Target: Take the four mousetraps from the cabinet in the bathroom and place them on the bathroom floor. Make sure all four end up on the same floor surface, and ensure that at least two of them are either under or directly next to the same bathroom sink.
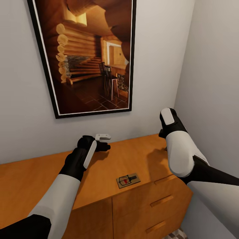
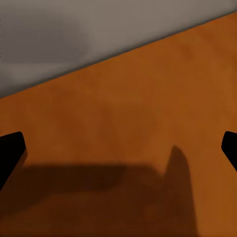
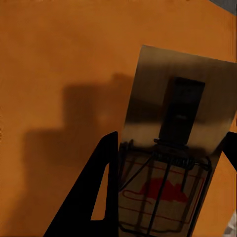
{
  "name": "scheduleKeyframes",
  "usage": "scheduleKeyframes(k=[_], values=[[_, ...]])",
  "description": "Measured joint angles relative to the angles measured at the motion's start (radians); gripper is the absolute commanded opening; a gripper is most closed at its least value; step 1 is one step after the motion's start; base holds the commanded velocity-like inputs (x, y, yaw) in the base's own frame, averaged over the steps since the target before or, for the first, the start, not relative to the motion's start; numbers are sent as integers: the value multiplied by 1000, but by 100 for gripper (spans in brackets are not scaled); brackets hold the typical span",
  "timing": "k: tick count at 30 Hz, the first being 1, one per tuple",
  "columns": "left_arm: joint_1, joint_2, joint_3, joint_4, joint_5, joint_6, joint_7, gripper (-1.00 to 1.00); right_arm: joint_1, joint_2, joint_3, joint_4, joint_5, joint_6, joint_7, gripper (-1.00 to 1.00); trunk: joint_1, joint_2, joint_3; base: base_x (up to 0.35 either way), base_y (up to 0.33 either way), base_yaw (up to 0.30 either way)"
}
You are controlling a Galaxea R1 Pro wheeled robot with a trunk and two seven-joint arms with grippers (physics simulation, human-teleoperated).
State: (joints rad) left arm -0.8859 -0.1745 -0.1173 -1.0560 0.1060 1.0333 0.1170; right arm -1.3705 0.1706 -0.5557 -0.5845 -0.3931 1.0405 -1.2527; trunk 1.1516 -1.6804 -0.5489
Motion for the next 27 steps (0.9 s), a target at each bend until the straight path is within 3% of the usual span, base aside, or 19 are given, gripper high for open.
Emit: scheduleKeyframes(k=[12,27], values=[[0,0,0,0,-4,0,0,100,0,3,13,-2,-1,0,10,-100,0,0,0,-19,0,0],[0,0,0,-1,-1,1,0,100,0,3,14,-22,-3,0,24,-100,1,0,0,-303,0,0]])
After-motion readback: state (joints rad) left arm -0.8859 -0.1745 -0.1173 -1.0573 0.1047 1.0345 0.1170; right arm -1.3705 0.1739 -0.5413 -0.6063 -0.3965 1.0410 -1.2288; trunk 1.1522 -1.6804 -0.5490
